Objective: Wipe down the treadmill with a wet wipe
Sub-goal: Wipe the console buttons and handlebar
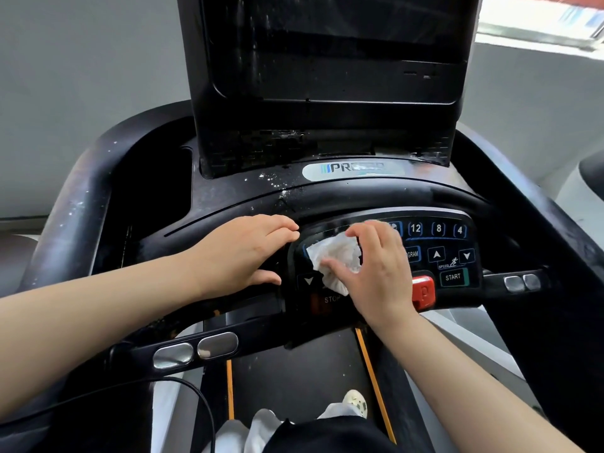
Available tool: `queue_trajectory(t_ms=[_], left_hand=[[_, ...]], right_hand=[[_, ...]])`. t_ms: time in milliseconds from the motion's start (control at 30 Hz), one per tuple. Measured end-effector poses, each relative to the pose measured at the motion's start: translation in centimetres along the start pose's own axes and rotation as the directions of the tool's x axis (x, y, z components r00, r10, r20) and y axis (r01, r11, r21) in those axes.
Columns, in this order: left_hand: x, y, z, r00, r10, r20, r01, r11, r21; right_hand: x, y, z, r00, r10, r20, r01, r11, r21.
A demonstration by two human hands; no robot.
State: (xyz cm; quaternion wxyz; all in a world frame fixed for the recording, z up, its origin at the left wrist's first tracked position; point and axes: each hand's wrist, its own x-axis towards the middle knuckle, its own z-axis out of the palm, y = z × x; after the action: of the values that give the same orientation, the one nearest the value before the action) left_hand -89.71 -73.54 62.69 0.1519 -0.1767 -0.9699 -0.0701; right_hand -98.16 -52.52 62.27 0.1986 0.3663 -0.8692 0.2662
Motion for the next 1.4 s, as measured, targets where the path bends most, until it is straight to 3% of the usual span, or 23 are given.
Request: queue_trajectory(t_ms=[67, 133, 267, 367, 467, 567, 667, 733, 833, 900, 967, 1067, 1133, 1200, 1300, 1400], left_hand=[[-0.1, 0.1, -0.1, 1.0, -0.001, 0.005, 0.001, 1.0, 0.003], [-0.1, 0.2, -0.2, 1.0, -0.005, 0.01, 0.005, 1.0, 0.012], [-0.3, 0.2, -0.3, 1.0, -0.017, 0.022, 0.017, 1.0, -0.003], [-0.3, 0.2, -0.4, 0.999, -0.029, 0.043, 0.03, 0.999, -0.015], [-0.4, 0.3, -0.5, 0.998, -0.036, 0.057, 0.038, 0.998, -0.045], [-0.5, 0.4, -0.4, 0.997, -0.042, 0.059, 0.045, 0.997, -0.058], [-0.4, 0.4, -0.4, 0.998, -0.04, 0.053, 0.043, 0.998, -0.05], [-0.3, 0.4, -0.4, 0.998, -0.029, 0.056, 0.031, 0.999, -0.044], [-0.5, 0.2, -0.4, 0.998, -0.017, 0.058, 0.019, 0.999, -0.035], [-0.7, 0.3, -0.4, 0.999, -0.01, 0.051, 0.012, 1.0, -0.026], [-0.9, 0.4, -0.2, 0.999, 0.003, 0.043, -0.003, 1.0, 0.009], [-1.0, 0.4, 0.1, 0.997, 0.06, 0.043, -0.062, 0.997, 0.055], [-1.1, 0.4, 0.2, 0.985, 0.169, 0.046, -0.172, 0.981, 0.087], [-1.3, 0.3, 0.2, 0.955, 0.289, 0.066, -0.295, 0.946, 0.134], [-2.1, -0.1, 0.5, 0.91, 0.394, 0.127, -0.411, 0.897, 0.161], [-2.8, -0.4, 0.9, 0.869, 0.461, 0.181, -0.489, 0.857, 0.164]], right_hand=[[-0.6, 0.4, 1.0, 0.987, -0.134, -0.087, 0.136, 0.991, 0.019], [-2.0, 0.4, 1.6, 0.968, -0.237, -0.081, 0.242, 0.969, 0.05], [-4.9, -0.1, 2.6, 0.945, -0.317, 0.08, 0.315, 0.948, 0.033], [-7.2, 0.0, 2.7, 0.869, -0.436, 0.233, 0.449, 0.893, -0.002], [-8.3, 1.7, 1.7, 0.803, -0.469, 0.368, 0.552, 0.818, -0.163], [-6.4, 2.4, 1.1, 0.889, -0.309, 0.337, 0.42, 0.845, -0.332], [-4.5, 0.3, 2.1, 0.948, -0.17, 0.269, 0.257, 0.907, -0.332], [-5.6, -0.8, 2.9, 0.922, -0.244, 0.299, 0.332, 0.898, -0.288], [-9.2, 0.5, 2.2, 0.798, -0.43, 0.422, 0.563, 0.781, -0.269], [-10.5, 2.3, 1.3, 0.762, -0.459, 0.456, 0.621, 0.717, -0.316], [-10.1, 3.3, 1.0, 0.786, -0.428, 0.445, 0.599, 0.705, -0.379], [-8.4, 1.9, 1.9, 0.888, -0.311, 0.34, 0.437, 0.801, -0.409], [-8.3, 0.4, 3.0, 0.908, -0.295, 0.299, 0.393, 0.846, -0.36], [-9.5, 0.1, 3.6, 0.846, -0.403, 0.349, 0.513, 0.795, -0.323], [-10.8, 2.9, 2.7, 0.685, -0.55, 0.478, 0.724, 0.592, -0.355], [-10.3, 6.4, 1.4, 0.665, -0.571, 0.482, 0.747, 0.506, -0.432]])
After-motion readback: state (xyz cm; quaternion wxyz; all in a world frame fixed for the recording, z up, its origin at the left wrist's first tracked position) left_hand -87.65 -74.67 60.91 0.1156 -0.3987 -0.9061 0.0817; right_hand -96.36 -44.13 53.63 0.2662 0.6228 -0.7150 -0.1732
